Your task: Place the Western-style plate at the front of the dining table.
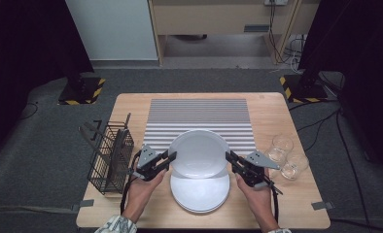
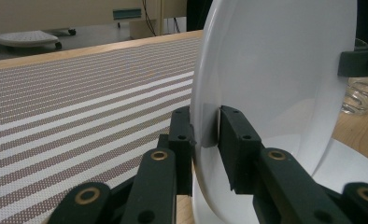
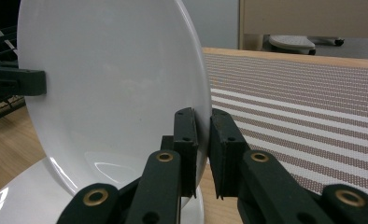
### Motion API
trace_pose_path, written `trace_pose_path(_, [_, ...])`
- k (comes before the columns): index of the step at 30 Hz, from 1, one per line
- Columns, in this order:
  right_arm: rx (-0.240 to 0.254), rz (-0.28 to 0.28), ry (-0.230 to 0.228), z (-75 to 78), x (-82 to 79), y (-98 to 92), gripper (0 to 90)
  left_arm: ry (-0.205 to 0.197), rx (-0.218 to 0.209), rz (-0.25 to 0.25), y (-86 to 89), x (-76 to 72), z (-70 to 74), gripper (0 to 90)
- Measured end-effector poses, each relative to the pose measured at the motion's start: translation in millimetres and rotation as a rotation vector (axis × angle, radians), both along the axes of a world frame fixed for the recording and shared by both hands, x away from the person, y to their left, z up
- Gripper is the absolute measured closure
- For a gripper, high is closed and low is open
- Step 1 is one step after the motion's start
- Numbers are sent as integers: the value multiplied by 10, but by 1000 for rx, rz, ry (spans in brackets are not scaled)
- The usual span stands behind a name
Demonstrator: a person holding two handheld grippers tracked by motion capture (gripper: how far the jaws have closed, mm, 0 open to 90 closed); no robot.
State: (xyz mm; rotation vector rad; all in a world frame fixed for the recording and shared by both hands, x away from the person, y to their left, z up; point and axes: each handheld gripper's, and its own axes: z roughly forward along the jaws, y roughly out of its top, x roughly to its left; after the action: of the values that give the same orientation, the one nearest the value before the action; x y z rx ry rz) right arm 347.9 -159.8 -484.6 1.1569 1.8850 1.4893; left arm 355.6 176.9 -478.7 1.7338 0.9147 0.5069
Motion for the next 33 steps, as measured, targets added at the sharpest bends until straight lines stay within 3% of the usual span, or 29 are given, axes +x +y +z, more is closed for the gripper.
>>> trace_pose_path(14, [-4, 4, -31, 63, -26, 8, 826, -16, -10, 3, 12, -4, 65, 750])
trace_pose_path(24, [-16, 11, -53, 299, -1, 14, 828, -29, -35, 15, 15, 23, 212, 742])
trace_pose_path(33, [-26, 14, -80, 508, 11, 12, 829, -55, -49, 29, -6, 35, 444, 739])
